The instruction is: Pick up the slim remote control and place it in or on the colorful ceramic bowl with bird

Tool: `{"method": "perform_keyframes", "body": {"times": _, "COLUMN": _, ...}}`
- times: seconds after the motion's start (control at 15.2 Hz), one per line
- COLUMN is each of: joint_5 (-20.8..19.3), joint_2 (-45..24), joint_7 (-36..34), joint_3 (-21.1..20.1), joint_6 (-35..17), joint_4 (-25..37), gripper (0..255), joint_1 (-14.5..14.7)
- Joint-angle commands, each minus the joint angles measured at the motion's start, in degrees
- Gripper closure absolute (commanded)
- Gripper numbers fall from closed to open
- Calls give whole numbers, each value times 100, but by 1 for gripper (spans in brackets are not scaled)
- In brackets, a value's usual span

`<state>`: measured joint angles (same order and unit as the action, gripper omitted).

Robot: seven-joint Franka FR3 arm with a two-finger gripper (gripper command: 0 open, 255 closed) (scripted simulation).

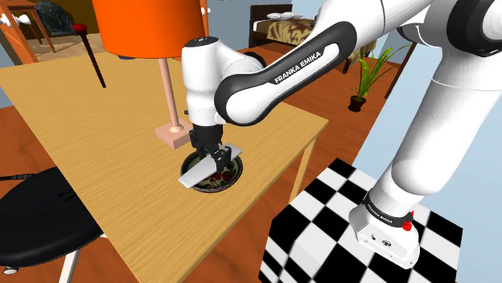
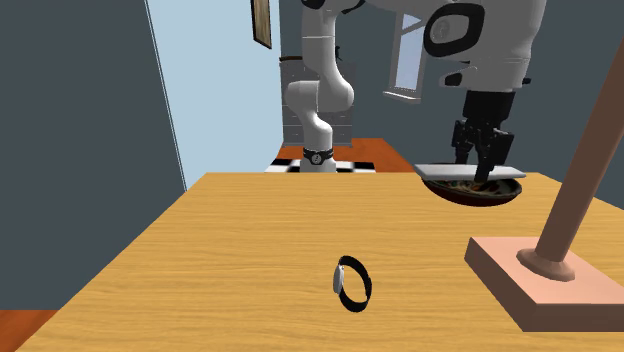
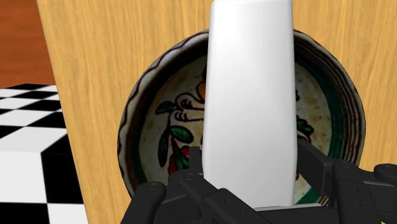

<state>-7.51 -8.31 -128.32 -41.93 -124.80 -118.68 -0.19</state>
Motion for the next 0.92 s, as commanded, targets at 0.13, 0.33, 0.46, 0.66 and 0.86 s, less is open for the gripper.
{"method": "perform_keyframes", "body": {"times": 0.13, "joint_5": -2, "joint_2": -2, "joint_7": -1, "joint_3": 1, "joint_6": 0, "joint_4": 0, "gripper": 0, "joint_1": 0}}
{"method": "perform_keyframes", "body": {"times": 0.33, "joint_5": -1, "joint_2": -2, "joint_7": -1, "joint_3": 0, "joint_6": 0, "joint_4": -1, "gripper": 0, "joint_1": 0}}
{"method": "perform_keyframes", "body": {"times": 0.46, "joint_5": 196, "joint_2": 218, "joint_7": 135, "joint_3": -38, "joint_6": 346, "joint_4": 188, "gripper": 0, "joint_1": -48}}
{"method": "perform_keyframes", "body": {"times": 0.66, "joint_5": 340, "joint_2": 387, "joint_7": 236, "joint_3": -54, "joint_6": 663, "joint_4": 386, "gripper": 0, "joint_1": -76}}
{"method": "perform_keyframes", "body": {"times": 0.86, "joint_5": 341, "joint_2": 387, "joint_7": 236, "joint_3": -53, "joint_6": 663, "joint_4": 386, "gripper": 0, "joint_1": -76}}
